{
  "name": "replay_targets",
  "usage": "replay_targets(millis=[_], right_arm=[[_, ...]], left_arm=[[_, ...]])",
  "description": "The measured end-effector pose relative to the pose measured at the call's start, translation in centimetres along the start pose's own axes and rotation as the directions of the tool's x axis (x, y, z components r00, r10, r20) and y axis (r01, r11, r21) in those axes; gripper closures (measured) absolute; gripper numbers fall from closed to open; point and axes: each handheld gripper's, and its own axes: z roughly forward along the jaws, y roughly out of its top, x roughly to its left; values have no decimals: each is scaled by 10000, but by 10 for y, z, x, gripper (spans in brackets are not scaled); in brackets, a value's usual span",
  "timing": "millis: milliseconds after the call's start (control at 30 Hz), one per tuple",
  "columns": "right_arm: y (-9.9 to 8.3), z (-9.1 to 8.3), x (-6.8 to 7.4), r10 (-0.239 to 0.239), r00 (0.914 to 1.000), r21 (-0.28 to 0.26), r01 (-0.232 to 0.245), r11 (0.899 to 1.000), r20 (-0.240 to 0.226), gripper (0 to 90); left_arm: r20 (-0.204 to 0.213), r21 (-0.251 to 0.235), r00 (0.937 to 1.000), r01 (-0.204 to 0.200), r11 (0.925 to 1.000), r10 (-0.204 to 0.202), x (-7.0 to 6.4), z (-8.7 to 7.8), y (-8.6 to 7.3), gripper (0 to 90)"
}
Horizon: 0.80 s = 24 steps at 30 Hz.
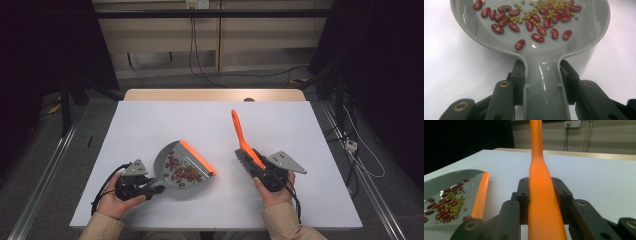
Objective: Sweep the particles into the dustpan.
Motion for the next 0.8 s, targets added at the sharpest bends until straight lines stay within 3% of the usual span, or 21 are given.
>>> replay_targets(millis=[133,267,433,567,800], right_arm=[[0,-1,-6,122,9999,26,-122,9999,34,710],[0,-2,-14,224,9997,105,-225,9997,34,710],[0,-3,-22,205,9998,155,-206,9997,35,710],[0,-5,-25,144,9999,145,-145,9998,96,710],[-1,-6,-28,82,10000,212,-83,9997,42,710]], left_arm=[[-441,-206,9976,532,9984,-541,8,-6,-3,637],[-1119,-283,9889,952,9951,-978,18,-9,-6,636],[-2056,-635,9664,1439,9876,-1540,27,-12,-10,636],[-2506,-871,9507,1658,9823,-1827,30,-13,-11,636],[-2900,-985,9337,1892,9770,-2100,31,-11,-13,636]])
